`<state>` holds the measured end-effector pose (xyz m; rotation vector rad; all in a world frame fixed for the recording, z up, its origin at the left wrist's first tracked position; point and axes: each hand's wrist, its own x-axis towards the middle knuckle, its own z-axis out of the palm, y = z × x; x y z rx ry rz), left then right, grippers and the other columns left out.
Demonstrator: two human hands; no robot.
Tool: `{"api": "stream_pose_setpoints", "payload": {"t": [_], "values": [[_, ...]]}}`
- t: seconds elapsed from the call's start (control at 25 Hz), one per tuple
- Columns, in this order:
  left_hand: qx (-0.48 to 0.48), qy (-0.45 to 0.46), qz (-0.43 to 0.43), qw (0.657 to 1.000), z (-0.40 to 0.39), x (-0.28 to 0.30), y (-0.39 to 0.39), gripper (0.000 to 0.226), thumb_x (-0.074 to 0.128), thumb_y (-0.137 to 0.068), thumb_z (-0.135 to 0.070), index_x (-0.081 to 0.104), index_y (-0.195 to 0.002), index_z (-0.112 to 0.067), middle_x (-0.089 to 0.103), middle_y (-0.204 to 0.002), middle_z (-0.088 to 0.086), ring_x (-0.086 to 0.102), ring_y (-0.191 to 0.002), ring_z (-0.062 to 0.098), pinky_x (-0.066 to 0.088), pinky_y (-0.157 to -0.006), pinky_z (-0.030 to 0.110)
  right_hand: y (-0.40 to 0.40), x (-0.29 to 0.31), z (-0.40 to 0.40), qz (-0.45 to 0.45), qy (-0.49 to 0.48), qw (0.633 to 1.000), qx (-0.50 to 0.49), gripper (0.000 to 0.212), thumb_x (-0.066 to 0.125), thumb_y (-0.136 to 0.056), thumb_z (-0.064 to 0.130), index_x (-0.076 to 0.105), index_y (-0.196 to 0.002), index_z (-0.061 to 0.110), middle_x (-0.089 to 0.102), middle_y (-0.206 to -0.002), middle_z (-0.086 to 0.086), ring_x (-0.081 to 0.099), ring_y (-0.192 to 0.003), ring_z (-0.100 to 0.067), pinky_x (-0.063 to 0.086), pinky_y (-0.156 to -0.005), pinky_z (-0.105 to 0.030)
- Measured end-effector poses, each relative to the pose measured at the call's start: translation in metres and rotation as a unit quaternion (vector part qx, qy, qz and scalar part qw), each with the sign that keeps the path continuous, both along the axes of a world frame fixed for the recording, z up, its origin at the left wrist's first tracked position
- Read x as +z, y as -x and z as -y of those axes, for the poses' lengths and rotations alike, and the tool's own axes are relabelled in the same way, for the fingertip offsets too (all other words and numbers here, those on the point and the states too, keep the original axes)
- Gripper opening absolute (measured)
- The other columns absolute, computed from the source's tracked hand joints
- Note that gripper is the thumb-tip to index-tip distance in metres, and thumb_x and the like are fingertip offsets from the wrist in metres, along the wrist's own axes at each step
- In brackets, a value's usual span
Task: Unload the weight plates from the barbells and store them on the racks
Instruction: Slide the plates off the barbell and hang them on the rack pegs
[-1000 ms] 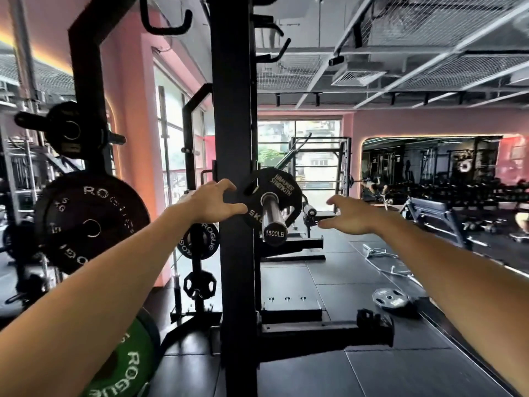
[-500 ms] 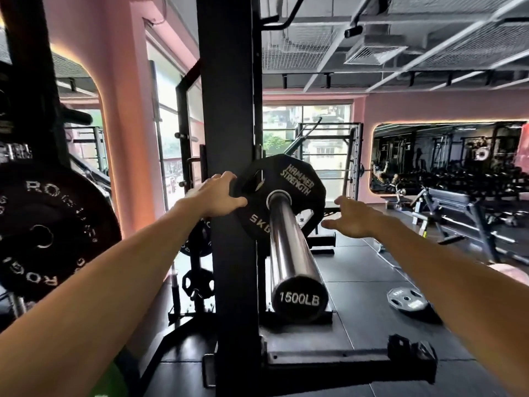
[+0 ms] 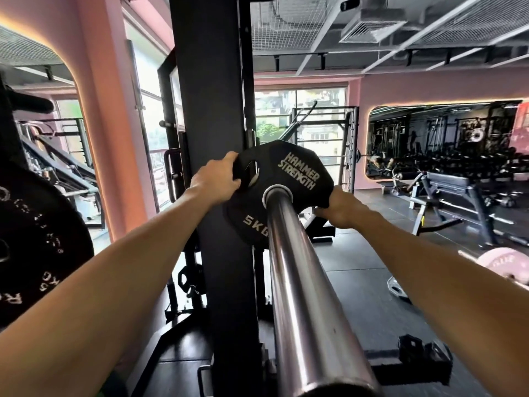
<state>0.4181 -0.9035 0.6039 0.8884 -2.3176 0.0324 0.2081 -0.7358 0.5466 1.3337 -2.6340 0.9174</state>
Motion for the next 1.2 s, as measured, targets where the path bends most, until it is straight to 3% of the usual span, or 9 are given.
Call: {"api": "stream_pose_setpoints", "payload": {"t": [0.2,0.28,0.36,0.48,0.76,0.92,1.0,1.08,1.2], "values": [[0.035,-0.109,-0.011,0.993,-0.006,-0.003,-0.003,0.068,0.077,-0.063,-0.024,0.049,-0.125,-0.018,0.063,-0.103,0.008,0.060,-0.088,0.027,0.053,-0.072,0.033,0.009,0.006,0.010,0.105,0.113,0.988,0.014,0.029,0.060,-0.066,0.017,0.038,-0.085,0.016,0.047,-0.075,-0.006,0.051,-0.072,-0.024,0.041,-0.059,-0.035],[0.028,-0.172,-0.062,0.983,-0.011,-0.012,-0.005,0.060,0.077,-0.058,-0.022,0.057,-0.114,-0.021,0.065,-0.097,0.005,0.061,-0.083,0.024,0.052,-0.066,0.028,-0.005,0.015,0.003,0.094,0.127,0.987,0.021,0.031,0.062,-0.072,0.013,0.041,-0.095,0.014,0.052,-0.081,-0.009,0.054,-0.072,-0.026,0.044,-0.062,-0.036],[0.022,-0.196,-0.101,0.975,-0.018,-0.020,-0.011,0.048,0.069,-0.057,-0.035,0.065,-0.103,-0.023,0.067,-0.094,0.005,0.061,-0.080,0.025,0.051,-0.063,0.027,-0.015,0.019,-0.004,0.036,0.146,0.989,-0.002,0.032,0.065,-0.077,0.011,0.052,-0.107,0.009,0.060,-0.092,-0.009,0.058,-0.084,-0.029,0.045,-0.071,-0.034],[0.026,-0.193,-0.143,0.970,-0.037,-0.029,-0.027,0.049,0.055,-0.060,-0.049,0.069,-0.099,-0.022,0.065,-0.092,0.006,0.060,-0.085,0.029,0.048,-0.071,0.030,-0.035,0.021,-0.023,-0.008,0.158,0.987,-0.017,0.017,0.062,-0.079,0.012,0.062,-0.096,0.008,0.063,-0.088,-0.007,0.057,-0.085,-0.030,0.041,-0.068,-0.030],[0.012,-0.179,-0.163,0.970,-0.114,-0.035,-0.084,0.013,0.060,-0.077,-0.038,0.061,-0.080,-0.025,0.061,-0.079,-0.001,0.056,-0.080,0.026,0.040,-0.068,0.027,-0.091,0.024,-0.100,-0.009,0.140,0.990,0.007,0.017,0.056,-0.077,0.009,0.060,-0.094,0.010,0.065,-0.090,-0.008,0.060,-0.088,-0.032,0.044,-0.070,-0.033],[0.024,-0.161,-0.182,0.970,-0.179,-0.039,-0.130,0.013,0.061,-0.079,-0.033,0.063,-0.087,-0.023,0.062,-0.083,0.002,0.056,-0.078,0.025,0.040,-0.067,0.028,-0.138,0.024,-0.163,-0.021,0.151,0.987,0.041,0.011,0.053,-0.078,0.007,0.053,-0.086,0.015,0.060,-0.084,-0.005,0.058,-0.086,-0.032,0.041,-0.068,-0.032],[0.023,-0.156,-0.184,0.970,-0.208,-0.041,-0.153,0.016,0.060,-0.079,-0.034,0.064,-0.088,-0.021,0.064,-0.083,0.002,0.058,-0.078,0.025,0.040,-0.064,0.028,-0.160,0.024,-0.192,-0.018,0.160,0.986,0.046,0.012,0.052,-0.077,0.007,0.052,-0.083,0.017,0.061,-0.087,-0.006,0.059,-0.088,-0.033,0.047,-0.071,-0.036],[0.016,-0.155,-0.188,0.970,-0.235,-0.041,-0.175,0.015,0.060,-0.078,-0.032,0.064,-0.084,-0.019,0.065,-0.079,0.000,0.059,-0.074,0.022,0.040,-0.057,0.027,-0.180,0.023,-0.218,-0.018,0.164,0.986,0.038,0.012,0.053,-0.077,0.008,0.052,-0.086,0.017,0.063,-0.093,-0.007,0.059,-0.091,-0.033,0.051,-0.078,-0.041],[0.012,-0.147,-0.200,0.969,-0.276,-0.039,-0.208,0.011,0.063,-0.077,-0.027,0.062,-0.074,-0.016,0.061,-0.069,-0.002,0.056,-0.065,0.017,0.038,-0.051,0.025,-0.210,0.025,-0.256,-0.033,0.160,0.986,0.025,0.017,0.055,-0.077,0.008,0.054,-0.091,0.018,0.061,-0.093,-0.007,0.059,-0.090,-0.031,0.050,-0.074,-0.035]]}}
